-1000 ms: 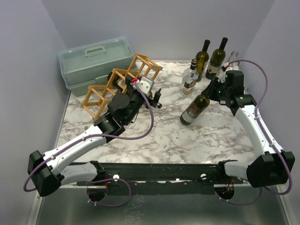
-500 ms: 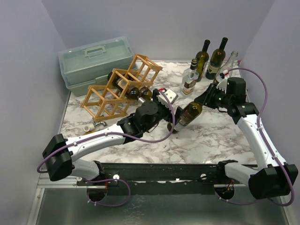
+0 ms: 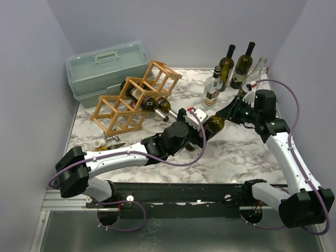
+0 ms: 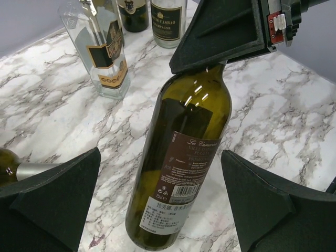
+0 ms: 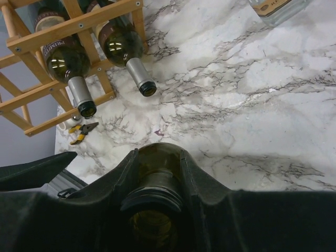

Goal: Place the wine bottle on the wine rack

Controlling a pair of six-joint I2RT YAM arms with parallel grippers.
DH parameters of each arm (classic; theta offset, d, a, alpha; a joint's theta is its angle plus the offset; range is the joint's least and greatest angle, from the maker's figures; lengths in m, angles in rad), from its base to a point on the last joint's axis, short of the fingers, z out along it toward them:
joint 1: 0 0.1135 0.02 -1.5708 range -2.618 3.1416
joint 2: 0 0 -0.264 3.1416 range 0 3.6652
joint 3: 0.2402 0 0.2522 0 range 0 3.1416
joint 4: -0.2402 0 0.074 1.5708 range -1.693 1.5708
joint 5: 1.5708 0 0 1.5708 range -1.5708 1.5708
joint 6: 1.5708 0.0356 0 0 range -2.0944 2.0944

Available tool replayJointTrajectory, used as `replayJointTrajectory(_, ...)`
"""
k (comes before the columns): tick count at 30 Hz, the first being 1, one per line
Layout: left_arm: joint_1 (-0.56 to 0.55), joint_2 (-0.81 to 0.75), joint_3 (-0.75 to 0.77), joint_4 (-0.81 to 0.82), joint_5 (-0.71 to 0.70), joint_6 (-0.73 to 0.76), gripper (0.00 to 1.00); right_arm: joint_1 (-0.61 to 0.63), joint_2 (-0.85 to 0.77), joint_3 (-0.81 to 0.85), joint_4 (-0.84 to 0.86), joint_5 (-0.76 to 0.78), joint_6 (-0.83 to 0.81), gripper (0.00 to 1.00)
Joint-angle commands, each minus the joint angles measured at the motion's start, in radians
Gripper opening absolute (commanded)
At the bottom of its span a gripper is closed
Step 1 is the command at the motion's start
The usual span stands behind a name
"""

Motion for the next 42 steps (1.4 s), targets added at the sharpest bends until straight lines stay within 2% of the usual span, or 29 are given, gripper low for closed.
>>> replayJointTrajectory(1, -0.027, 0.012, -0.008, 0.022, -0.084, 0.035, 0.98, -0.002, -0.046, 0.004, 0.091, -0.074, 0.071, 0.01)
replayJointTrajectory(7, -0.043, 0.047, -0.005, 0.039, -0.016, 0.069, 0.99, -0.002, -0.061, 0.022, 0.099, -0.133, 0.107, 0.01)
replayJointTrajectory(15, -0.044, 0.104, 0.025, 0.021, -0.128, 0.174, 0.99, -0.002, -0.100, 0.041, 0.072, -0.174, 0.124, 0.01)
replayJointTrajectory(24, -0.046, 0.145, 0.055, 0.002, -0.149, 0.246, 0.99, -0.002, -0.122, 0.068, 0.041, -0.209, 0.138, 0.00)
replayJointTrajectory(30, -0.046, 0.167, 0.069, -0.002, -0.140, 0.283, 0.98, -0.002, -0.166, 0.030, 0.088, -0.251, 0.194, 0.01)
replayJointTrajectory(32, -0.046, 0.168, 0.067, -0.004, -0.145, 0.296, 0.93, -0.002, -0.173, 0.033, 0.078, -0.250, 0.189, 0.01)
replayJointTrajectory(35, -0.046, 0.162, 0.073, -0.022, -0.123, 0.344, 0.73, -0.002, -0.181, 0.035, 0.061, -0.252, 0.183, 0.01)
replayJointTrajectory(37, -0.047, 0.154, 0.076, -0.036, -0.118, 0.382, 0.53, -0.002, -0.182, 0.033, 0.057, -0.263, 0.179, 0.01)
replayJointTrajectory(40, -0.047, 0.135, 0.072, -0.041, -0.124, 0.431, 0.14, -0.002, -0.182, 0.028, 0.034, -0.271, 0.144, 0.01)
replayJointTrajectory(42, -0.049, 0.123, 0.068, -0.039, -0.129, 0.453, 0.01, -0.002, -0.176, 0.034, 0.001, -0.272, 0.093, 0.01)
